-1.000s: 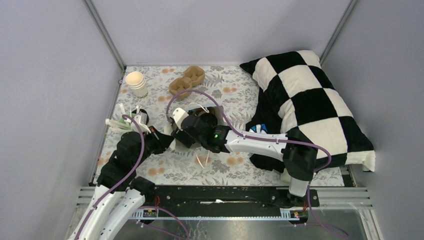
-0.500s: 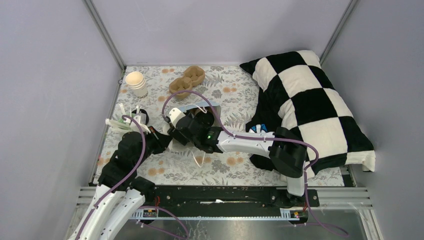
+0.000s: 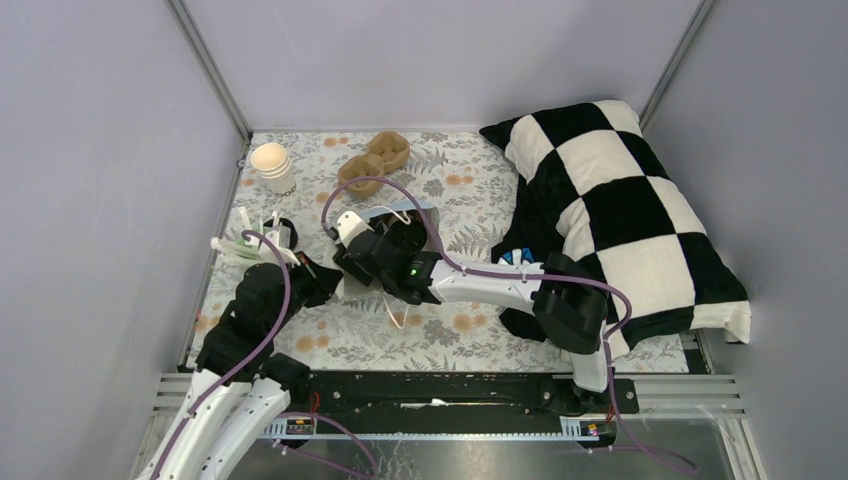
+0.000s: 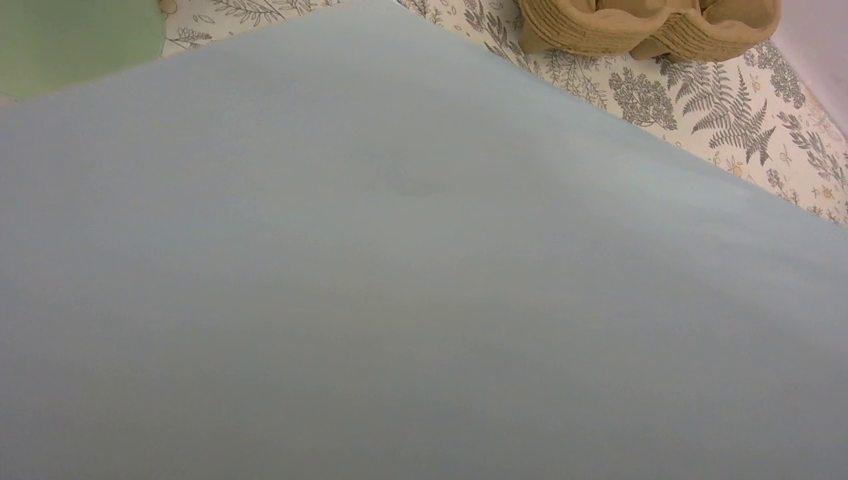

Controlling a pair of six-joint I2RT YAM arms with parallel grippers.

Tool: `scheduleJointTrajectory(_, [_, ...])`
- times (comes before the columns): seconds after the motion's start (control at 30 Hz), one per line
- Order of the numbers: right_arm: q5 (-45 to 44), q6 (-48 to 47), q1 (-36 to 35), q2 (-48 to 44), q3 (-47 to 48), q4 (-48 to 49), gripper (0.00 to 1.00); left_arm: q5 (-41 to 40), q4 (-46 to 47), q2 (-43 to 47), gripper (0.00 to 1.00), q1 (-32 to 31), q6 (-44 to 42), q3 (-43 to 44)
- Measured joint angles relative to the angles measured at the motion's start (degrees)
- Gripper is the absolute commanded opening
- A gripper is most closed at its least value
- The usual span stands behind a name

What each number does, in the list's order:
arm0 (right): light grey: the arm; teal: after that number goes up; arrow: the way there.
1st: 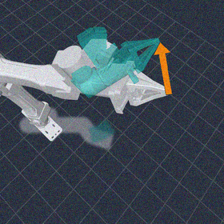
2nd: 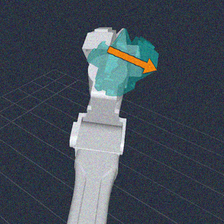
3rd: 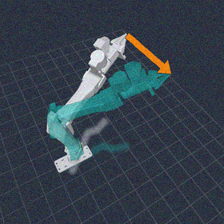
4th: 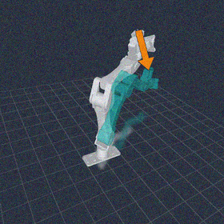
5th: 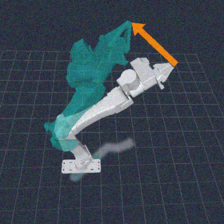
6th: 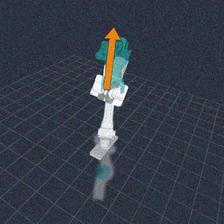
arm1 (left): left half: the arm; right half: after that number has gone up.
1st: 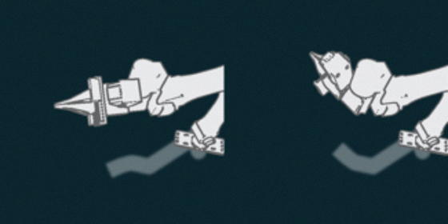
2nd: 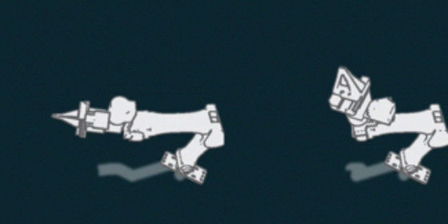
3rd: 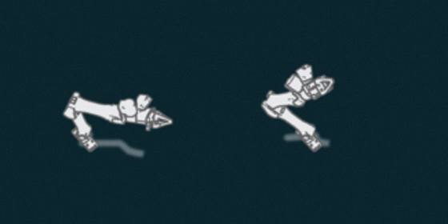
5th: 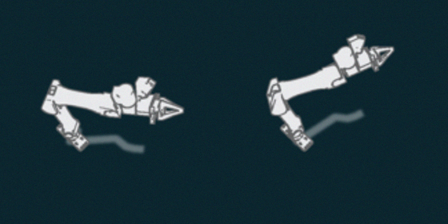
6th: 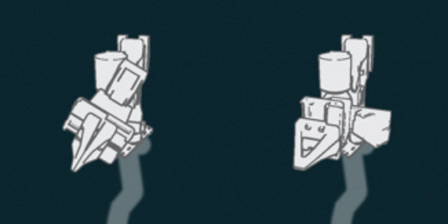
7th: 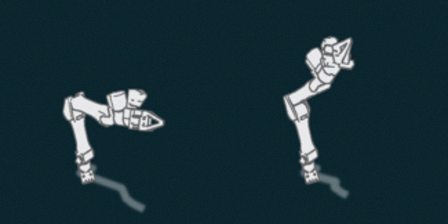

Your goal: Pack the takeout coffee

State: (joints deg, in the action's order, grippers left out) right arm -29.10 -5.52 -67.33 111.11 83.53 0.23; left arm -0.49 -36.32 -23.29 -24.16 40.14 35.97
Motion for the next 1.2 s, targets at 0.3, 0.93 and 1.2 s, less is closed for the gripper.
scheduleJointTrajectory(0.3, [-0.5,0.3,0.0,3.7,4.8,-0.6,0.69,-1.7,0.9,-0.3,0.0,0.4,-0.3,0.0])
scheduleJointTrajectory(0.93, [-0.8,1.1,0.3,2.4,3.2,-1.2,1.0,-1.8,-0.5,-0.4,0.0,0.3,0.0,0.3])
scheduleJointTrajectory(1.2, [2.9,1.9,0.7,-1.4,2.3,-6.3,1.0,-0.4,-0.6,-0.6,0.0,0.0,0.9,0.9])
